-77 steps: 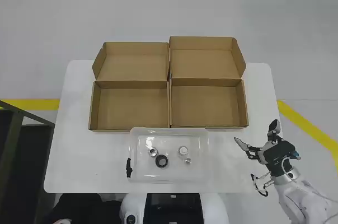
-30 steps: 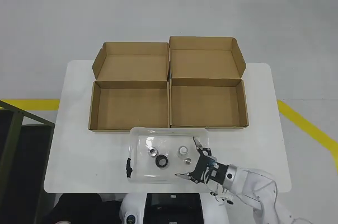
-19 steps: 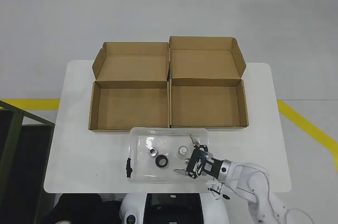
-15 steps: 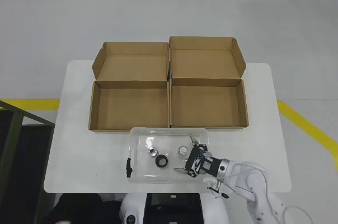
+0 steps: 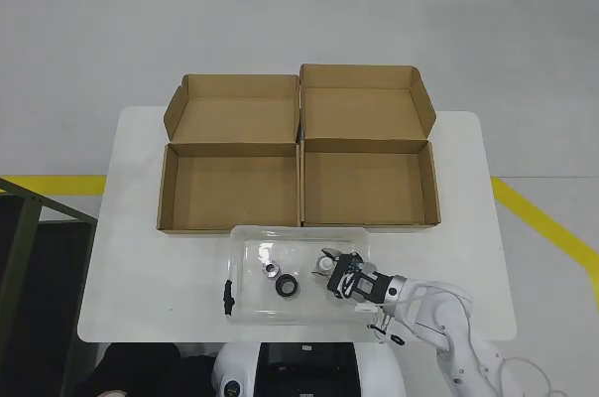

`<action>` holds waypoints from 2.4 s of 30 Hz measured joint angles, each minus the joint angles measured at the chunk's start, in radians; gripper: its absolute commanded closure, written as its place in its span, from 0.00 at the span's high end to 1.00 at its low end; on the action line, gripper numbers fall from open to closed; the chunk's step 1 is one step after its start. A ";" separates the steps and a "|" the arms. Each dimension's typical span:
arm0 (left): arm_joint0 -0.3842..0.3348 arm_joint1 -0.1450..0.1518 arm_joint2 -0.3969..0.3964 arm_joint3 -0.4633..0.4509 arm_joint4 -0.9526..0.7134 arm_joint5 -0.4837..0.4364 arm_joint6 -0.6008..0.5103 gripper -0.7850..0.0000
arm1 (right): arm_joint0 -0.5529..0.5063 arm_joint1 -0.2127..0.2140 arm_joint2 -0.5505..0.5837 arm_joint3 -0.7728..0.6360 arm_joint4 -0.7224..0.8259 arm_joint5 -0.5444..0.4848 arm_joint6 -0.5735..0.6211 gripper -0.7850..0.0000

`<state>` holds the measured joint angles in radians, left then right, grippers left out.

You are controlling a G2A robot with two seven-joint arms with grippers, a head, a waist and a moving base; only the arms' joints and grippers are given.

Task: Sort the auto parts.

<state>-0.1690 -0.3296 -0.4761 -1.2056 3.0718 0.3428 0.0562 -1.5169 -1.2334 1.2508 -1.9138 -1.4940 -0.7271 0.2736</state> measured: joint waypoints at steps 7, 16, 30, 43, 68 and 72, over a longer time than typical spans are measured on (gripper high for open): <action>0.000 0.000 0.000 0.000 0.000 0.000 0.000 1.00 | -0.019 0.009 0.010 -0.071 0.028 -0.019 -0.026 0.00; 0.000 0.000 0.000 0.000 0.000 0.000 0.000 1.00 | -0.020 0.016 0.027 -0.154 0.069 0.009 -0.120 0.00; 0.000 0.000 0.000 0.000 0.000 0.000 0.000 1.00 | 0.073 -0.006 -0.042 -0.131 0.452 0.092 -0.366 0.00; 0.000 0.000 0.000 0.000 0.000 0.000 0.000 1.00 | 0.115 -0.016 -0.035 -0.148 0.596 0.159 -0.446 0.00; 0.000 0.000 0.000 0.000 0.000 0.000 0.000 1.00 | 0.174 -0.008 -0.035 -0.017 0.182 0.291 -0.256 0.00; 0.000 0.000 0.000 0.000 0.000 0.000 0.000 1.00 | 0.206 -0.009 -0.042 0.036 0.138 0.319 -0.221 0.00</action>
<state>-0.1690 -0.3296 -0.4761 -1.2056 3.0718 0.3428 0.0562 -1.3104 -1.2427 1.2090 -1.8779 -1.3564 -0.4076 0.0523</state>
